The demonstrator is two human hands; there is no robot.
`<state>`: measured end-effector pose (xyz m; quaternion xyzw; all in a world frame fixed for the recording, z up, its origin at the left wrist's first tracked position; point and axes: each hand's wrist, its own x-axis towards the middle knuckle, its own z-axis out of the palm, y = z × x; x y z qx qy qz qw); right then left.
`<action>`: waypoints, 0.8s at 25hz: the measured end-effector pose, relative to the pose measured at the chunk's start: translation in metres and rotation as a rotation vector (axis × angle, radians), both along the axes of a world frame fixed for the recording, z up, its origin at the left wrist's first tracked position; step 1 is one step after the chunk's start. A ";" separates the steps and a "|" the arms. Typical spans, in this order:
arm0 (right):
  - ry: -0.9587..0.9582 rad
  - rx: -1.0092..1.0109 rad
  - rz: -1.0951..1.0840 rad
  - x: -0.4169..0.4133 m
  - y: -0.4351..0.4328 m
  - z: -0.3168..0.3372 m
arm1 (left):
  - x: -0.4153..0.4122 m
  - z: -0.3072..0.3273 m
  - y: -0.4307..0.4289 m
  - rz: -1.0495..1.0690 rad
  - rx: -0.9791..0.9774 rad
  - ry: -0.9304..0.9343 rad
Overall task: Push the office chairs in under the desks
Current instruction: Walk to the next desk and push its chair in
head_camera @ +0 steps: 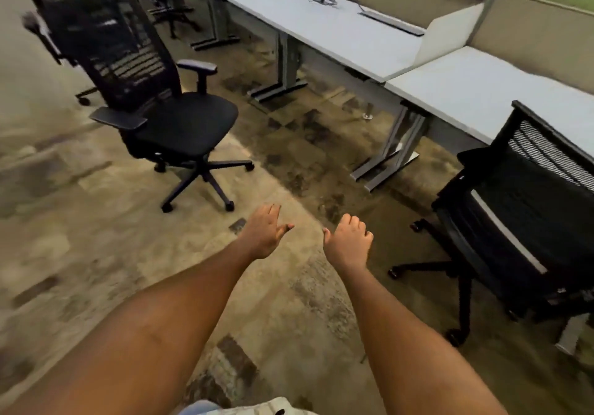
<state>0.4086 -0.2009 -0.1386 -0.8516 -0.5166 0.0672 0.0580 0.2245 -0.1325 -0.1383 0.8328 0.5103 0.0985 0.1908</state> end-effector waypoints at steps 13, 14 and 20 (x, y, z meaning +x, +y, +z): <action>-0.028 0.032 0.416 -0.392 0.083 -0.002 | -0.409 -0.005 0.004 0.428 -0.041 -0.004; -0.008 0.029 0.419 -0.418 0.088 0.001 | -0.437 -0.003 0.006 0.441 -0.048 -0.010; -0.010 0.049 0.553 -0.560 0.133 0.010 | -0.573 0.004 0.033 0.554 -0.021 -0.023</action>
